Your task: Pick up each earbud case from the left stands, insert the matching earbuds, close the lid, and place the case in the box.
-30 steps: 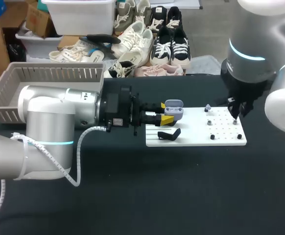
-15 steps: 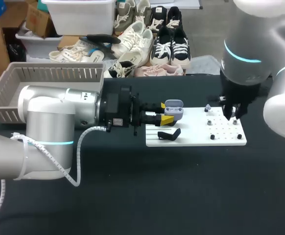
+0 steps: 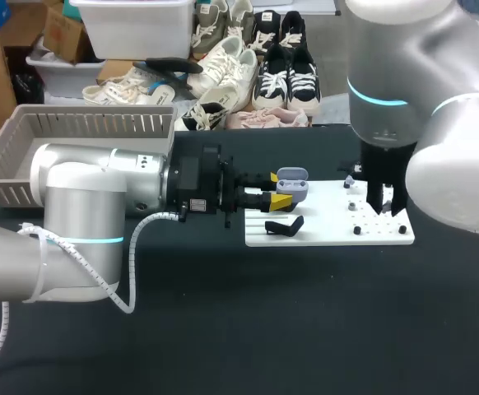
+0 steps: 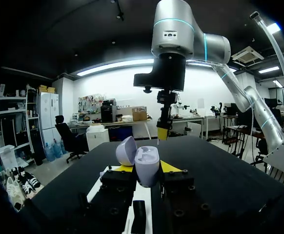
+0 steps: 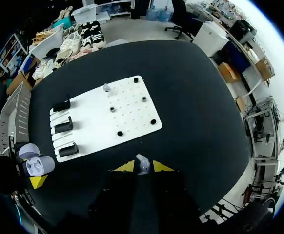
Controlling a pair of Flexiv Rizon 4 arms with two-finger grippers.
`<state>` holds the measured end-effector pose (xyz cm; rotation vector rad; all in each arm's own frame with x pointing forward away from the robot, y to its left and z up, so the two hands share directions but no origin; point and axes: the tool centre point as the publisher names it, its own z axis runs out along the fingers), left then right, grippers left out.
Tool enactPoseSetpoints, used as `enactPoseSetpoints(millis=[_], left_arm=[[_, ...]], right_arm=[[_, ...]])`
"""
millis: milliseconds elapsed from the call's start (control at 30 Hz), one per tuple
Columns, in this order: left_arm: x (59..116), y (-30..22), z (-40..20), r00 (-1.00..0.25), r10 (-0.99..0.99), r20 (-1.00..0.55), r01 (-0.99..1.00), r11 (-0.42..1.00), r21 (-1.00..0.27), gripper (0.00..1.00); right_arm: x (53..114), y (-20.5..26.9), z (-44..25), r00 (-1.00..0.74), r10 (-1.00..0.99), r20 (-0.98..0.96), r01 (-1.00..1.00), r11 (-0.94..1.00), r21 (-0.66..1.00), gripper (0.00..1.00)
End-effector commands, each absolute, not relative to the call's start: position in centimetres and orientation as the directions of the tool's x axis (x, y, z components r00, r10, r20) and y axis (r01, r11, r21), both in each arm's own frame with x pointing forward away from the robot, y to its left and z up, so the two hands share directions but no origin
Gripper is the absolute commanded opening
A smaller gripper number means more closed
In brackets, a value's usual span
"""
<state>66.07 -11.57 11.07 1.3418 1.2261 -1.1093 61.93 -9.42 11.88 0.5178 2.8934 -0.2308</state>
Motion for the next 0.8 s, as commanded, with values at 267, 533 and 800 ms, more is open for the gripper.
enactPoseSetpoints(millis=[267, 533, 800], left_arm=[[66.2, -11.6, 11.0, 0.078, 0.113, -0.991, 0.997, -0.025, 0.075, 0.0], [66.2, -11.6, 11.0, 0.078, 0.113, -0.991, 0.997, -0.025, 0.075, 0.0], [66.2, -11.6, 11.0, 0.078, 0.113, -0.991, 0.997, -0.025, 0.075, 0.0]], right_arm=[[62.3, -9.1, 11.9, -0.921, 0.33, -0.208, 0.362, 0.922, -0.14, 0.0], [62.6, -8.6, 14.2, -0.855, 0.456, -0.246, 0.497, 0.856, -0.141, 0.0], [61.8, -6.7, 17.2, -0.813, 0.563, -0.148, 0.581, 0.801, -0.143, 0.0]])
